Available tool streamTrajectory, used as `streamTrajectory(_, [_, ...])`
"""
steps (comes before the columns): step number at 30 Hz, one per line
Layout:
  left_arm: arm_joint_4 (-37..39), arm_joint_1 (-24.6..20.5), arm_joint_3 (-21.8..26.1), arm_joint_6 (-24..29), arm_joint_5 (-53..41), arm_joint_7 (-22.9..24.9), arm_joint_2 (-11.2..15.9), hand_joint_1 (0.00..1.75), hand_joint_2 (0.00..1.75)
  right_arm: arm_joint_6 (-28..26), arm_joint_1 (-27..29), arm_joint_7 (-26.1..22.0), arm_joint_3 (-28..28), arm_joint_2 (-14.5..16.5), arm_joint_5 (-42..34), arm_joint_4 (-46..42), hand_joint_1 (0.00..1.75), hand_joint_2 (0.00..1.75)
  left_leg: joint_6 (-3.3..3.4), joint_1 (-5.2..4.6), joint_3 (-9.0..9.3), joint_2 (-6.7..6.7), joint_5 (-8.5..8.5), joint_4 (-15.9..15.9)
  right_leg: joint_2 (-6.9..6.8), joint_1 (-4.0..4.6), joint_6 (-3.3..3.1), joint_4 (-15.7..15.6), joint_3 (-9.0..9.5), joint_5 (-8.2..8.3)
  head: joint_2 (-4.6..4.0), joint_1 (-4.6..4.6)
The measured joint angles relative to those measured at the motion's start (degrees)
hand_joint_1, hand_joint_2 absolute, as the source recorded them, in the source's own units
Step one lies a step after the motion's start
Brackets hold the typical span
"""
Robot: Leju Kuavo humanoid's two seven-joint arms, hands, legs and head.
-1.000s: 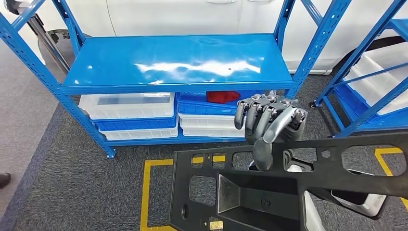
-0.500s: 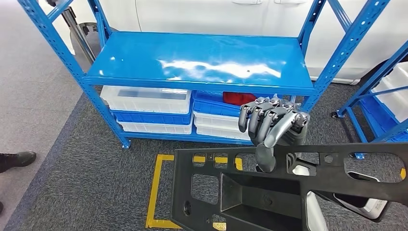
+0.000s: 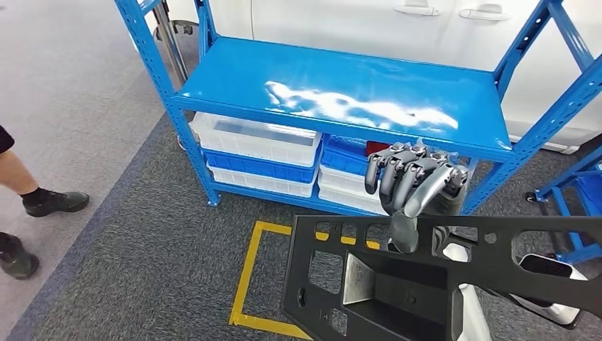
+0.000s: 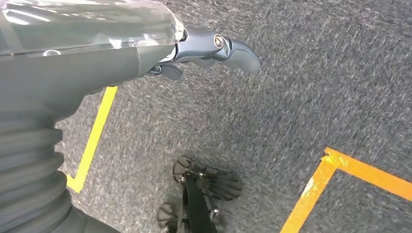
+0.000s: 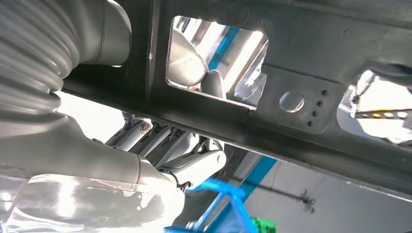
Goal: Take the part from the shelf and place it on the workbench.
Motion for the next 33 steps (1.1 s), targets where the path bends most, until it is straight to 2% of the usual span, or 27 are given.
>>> streamTrajectory(1, [0.0, -0.1, -0.2, -0.1, -0.2, -0.1, 0.0, 0.0, 1.75, 0.6, 0.1, 0.0, -0.3, -0.1, -0.1, -0.1, 1.69, 1.75, -0.28, 0.05, -0.28, -0.64, 0.08, 0.1, 1.16, -0.01, -0.11, -2.7, 1.18, 0.92, 0.0, 0.0])
streamTrajectory(2, [0.0, 0.0, -0.4, -0.3, -0.4, -0.2, -0.1, 0.0, 1.75, 1.1, 0.2, 0.0, -0.7, -0.2, -0.1, -0.3, 1.69, 1.75, -0.64, 0.17, -0.6, -1.23, 0.19, 0.2, 2.03, 0.04, -0.17, -4.1, 1.67, 1.16, 0.01, 0.0])
streamTrajectory(3, [0.0, 0.0, -0.6, -0.5, -0.5, -0.3, -0.1, 0.0, 1.75, 1.7, 0.3, 0.0, -1.1, -0.3, 0.1, -0.5, 1.69, 1.75, -1.06, 0.27, -0.87, -1.85, 0.35, 0.2, 1.99, 0.11, -0.2, -4.4, 1.67, 1.11, 0.01, -0.01])
streamTrajectory(4, [0.0, 0.1, -0.8, -0.9, -0.7, -0.3, -0.1, 0.0, 1.75, 2.2, 0.5, 0.0, -1.4, -0.4, 0.4, -0.8, 1.69, 1.75, -1.47, 0.35, -1.05, -2.46, 0.52, 0.1, 1.33, 0.07, -0.36, -4.5, 1.66, 1.25, 0.01, -0.01])
streamTrajectory(5, [0.0, 0.3, -0.9, -1.3, -0.8, -0.3, -0.1, 0.0, 1.75, 2.7, 0.7, 0.0, -1.7, -0.4, 0.7, -1.1, 1.69, 1.75, -1.8, 0.32, -1.2, -2.26, 0.42, 0.2, 0.65, -0.02, -0.63, -4.8, 1.8, 1.4, 0.01, -0.01])
streamTrajectory(7, [0.0, 0.4, -1.0, -1.8, -0.9, -0.3, -0.3, 0.0, 1.75, 3.5, 1.2, 0.0, -2.1, -0.4, 1.1, -2.0, 1.69, 1.75, -2.31, 0.08, -2.51, 0.18, -1.47, 3.1, -0.93, -0.26, -1.27, -5.4, 2.16, 1.69, 0.01, -0.03])
streamTrajectory(8, [0.0, 0.4, -1.0, -2.0, -0.9, -0.3, -0.5, 0.0, 1.75, 3.8, 1.6, 0.0, -2.3, -0.4, 1.2, -2.4, 1.69, 1.75, -2.5, 0.11, -3.96, 1.97, -3.31, 6.4, -1.8, -0.15, -1.48, -5.5, 2.27, 1.71, 0.01, -0.04])
streamTrajectory(9, [0.0, 0.3, -1.1, -2.1, -0.9, -0.3, -0.6, 0.0, 1.75, 4.0, 2.0, 0.0, -2.5, -0.4, 1.3, -2.7, 1.69, 1.75, -2.72, 0.19, -5.73, 3.18, -5.26, 10.4, -2.62, -0.04, -1.62, -5.5, 2.28, 1.68, 0.01, -0.05])
streamTrajectory(10, [0.0, 0.3, -1.1, -2.2, -0.8, -0.3, -0.8, 0.0, 1.75, 4.3, 2.5, 0.0, -2.5, -0.5, 1.4, -2.9, 1.69, 1.75, -2.9, 0.3, -7.31, 3.77, -6.66, 13.9, -3.44, 0.07, -1.67, -5.5, 2.27, 1.64, 0.01, -0.05])
streamTrajectory(11, [0.0, 0.4, -1.1, -2.3, -0.7, -0.3, -1.0, 0.0, 1.75, 4.5, 3.0, 0.0, -2.5, -0.5, 1.4, -3.1, 1.69, 1.75, -3.03, 0.38, -8.15, 4.05, -7.17, 16.0, -4.23, 0.13, -1.69, -5.4, 2.26, 1.59, 0.01, -0.05])
streamTrajectory(12, [0.0, 0.5, -1.1, -2.4, -0.6, -0.3, -1.2, 0.0, 1.75, 4.6, 3.3, 0.0, -2.5, -0.5, 1.5, -3.2, 1.69, 1.75, -3.08, 0.44, -7.78, 4.21, -6.54, 15.7, -4.95, 0.15, -1.66, -5.4, 2.27, 1.55, 0.0, -0.05])
streamTrajectory(13, [0.0, 0.6, -1.1, -2.4, -0.5, -0.3, -1.3, 0.0, 1.75, 4.7, 3.5, 0.0, -2.5, -0.5, 1.5, -3.4, 1.69, 1.75, -3.03, 0.47, -6.19, 4.52, -5.01, 13.0, -5.63, 0.16, -1.59, -5.4, 2.32, 1.48, 0.0, -0.05])
streamTrajectory(14, [0.0, 0.7, -1.1, -2.5, -0.5, -0.3, -1.4, 0.0, 1.75, 4.8, 3.7, 0.0, -2.5, -0.5, 1.5, -3.6, 1.69, 1.75, -2.89, 0.43, -3.76, 5.31, -3.17, 8.7, -6.25, 0.2, -1.47, -5.3, 2.42, 1.39, 0.0, -0.05])
streamTrajectory(16, [0.0, 0.6, -1.1, -2.5, -0.4, -0.3, -1.6, 0.0, 1.75, 4.8, 3.7, 0.0, -2.6, -0.5, 1.5, -4.0, 1.69, 1.75, -2.02, 0.02, 0.11, 7.46, -1.09, 1.6, -7.31, 0.45, -1.06, -5.2, 2.6, 1.19, 0.0, -0.05])
streamTrajectory(17, [0.0, 0.5, -1.1, -2.5, -0.4, -0.3, -1.6, 0.0, 1.75, 4.8, 3.8, 0.0, -2.6, -0.5, 1.5, -4.1, 1.69, 1.75, -1.54, -0.21, 0.83, 8.08, -0.9, 0.1, -7.76, 0.56, -0.78, -5.2, 2.67, 1.12, 0.0, -0.05])
streamTrajectory(18, [0.0, 0.5, -1.1, -2.5, -0.4, -0.4, -1.6, 0.0, 1.75, 4.8, 3.8, 0.0, -2.6, -0.5, 1.6, -4.2, 1.69, 1.75, -1.08, -0.42, 0.76, 8.03, -1.02, -0.1, -8.22, 0.62, -0.48, -5.3, 2.74, 1.09, 0.01, -0.04])
streamTrajectory(20, [0.0, 0.7, -1.1, -2.5, -0.4, -0.3, -1.8, 0.0, 1.75, 4.7, 3.9, 0.0, -2.6, -0.6, 2.0, -4.4, 1.69, 1.75, -0.45, -0.32, 0.66, 6.8, -0.66, -0.4, -8.71, 0.52, 0.18, -5.2, 2.95, 0.89, 0.0, -0.04])
streamTrajectory(22, [0.0, 0.7, -1.1, -2.5, -0.3, 0.0, -2.1, 0.0, 1.75, 4.4, 4.0, 0.0, -2.6, -0.6, 2.8, -4.4, 1.69, 1.75, 0.24, -0.03, 0.78, 5.62, -0.14, -0.9, -6.64, 0.28, 0.64, -2.7, 2.07, -1.13, -0.01, -0.04])
streamTrajectory(24, [0.0, 0.6, -1.1, -2.4, 0.0, 0.4, -2.5, 0.0, 1.75, 3.8, 4.1, 0.0, -2.5, -0.7, 3.7, -4.3, 1.69, 1.75, 0.69, 0.05, 0.61, 4.39, 0.18, -1.1, -3.76, 0.08, 0.82, 4.3, -1.12, -5.11, 0.0, -0.04])
streamTrajectory(25, [0.0, 0.5, -1.0, -2.3, 0.2, 0.6, -2.6, 0.0, 1.75, 3.5, 4.2, 0.0, -2.5, -0.7, 4.0, -4.2, 1.69, 1.75, 0.76, 0.01, 0.44, 3.71, 0.25, -1.0, -3.13, 0.08, 0.86, 8.2, -3.01, -6.74, 0.0, -0.04])
streamTrajectory(26, [0.0, 0.6, -1.0, -2.3, 0.3, 0.7, -2.7, 0.0, 1.75, 3.3, 4.2, 0.0, -2.5, -0.7, 4.2, -4.0, 1.69, 1.75, 0.78, -0.02, 0.32, 2.94, 0.29, -0.9, -2.89, 0.08, 0.88, 10.8, -4.3, -7.36, 0.0, -0.04])
streamTrajectory(27, [0.0, 0.6, -1.0, -2.3, 0.4, 0.8, -2.8, 0.0, 1.75, 3.1, 4.3, 0.0, -2.5, -0.7, 4.3, -3.9, 1.69, 1.75, 0.75, -0.04, 0.25, 2.14, 0.32, -0.8, -2.79, 0.07, 0.87, 11.2, -4.57, -6.78, 0.0, -0.04])
streamTrajectory(28, [0.0, 0.7, -1.0, -2.2, 0.4, 0.9, -2.9, 0.0, 1.75, 2.9, 4.3, 0.0, -2.5, -0.8, 4.3, -3.7, 1.69, 1.75, 0.68, -0.04, 0.22, 1.3, 0.32, -0.7, -2.62, 0.04, 0.8, 9.3, -3.71, -5.14, 0.0, -0.04])
streamTrajectory(29, [0.0, 0.7, -1.0, -2.1, 0.5, 1.1, -3.0, 0.0, 1.75, 2.7, 4.3, 0.0, -2.4, -0.8, 4.2, -3.6, 1.69, 1.75, 0.58, -0.03, 0.21, 0.49, 0.29, -0.5, -2.04, -0.04, 0.68, 5.5, -1.94, -2.86, -0.01, -0.04])
streamTrajectory(30, [0.0, 0.7, -1.0, -2.1, 0.6, 1.3, -3.1, 0.0, 1.75, 2.4, 4.3, 0.0, -2.4, -0.9, 4.0, -3.5, 1.69, 1.75, 0.4, -0.05, 0.12, -0.24, 0.23, -0.2, -0.73, -0.15, 0.56, 1.5, -0.04, -1.12, -0.01, -0.04])
streamTrajectory(31, [0.0, 0.7, -0.9, -2.0, 0.6, 1.4, -3.2, 0.0, 1.75, 2.0, 4.3, 0.0, -2.3, -0.9, 3.7, -3.4, 1.69, 1.75, 0.14, -0.09, -0.08, -0.93, 0.2, 0.0, 0.43, -0.25, 0.5, -1.7, 1.35, 0.06, -0.01, -0.04])
streamTrajectory(33, [0.0, 0.7, -0.9, -2.0, 0.7, 1.6, -3.3, 0.0, 1.75, 1.0, 4.3, 0.0, -2.0, -1.2, 3.5, -3.2, 1.69, 1.75, -0.6, -0.05, -0.62, -2.1, 0.32, 0.3, 1.66, -0.2, 0.36, -4.1, 2.27, 0.47, -0.01, -0.04])
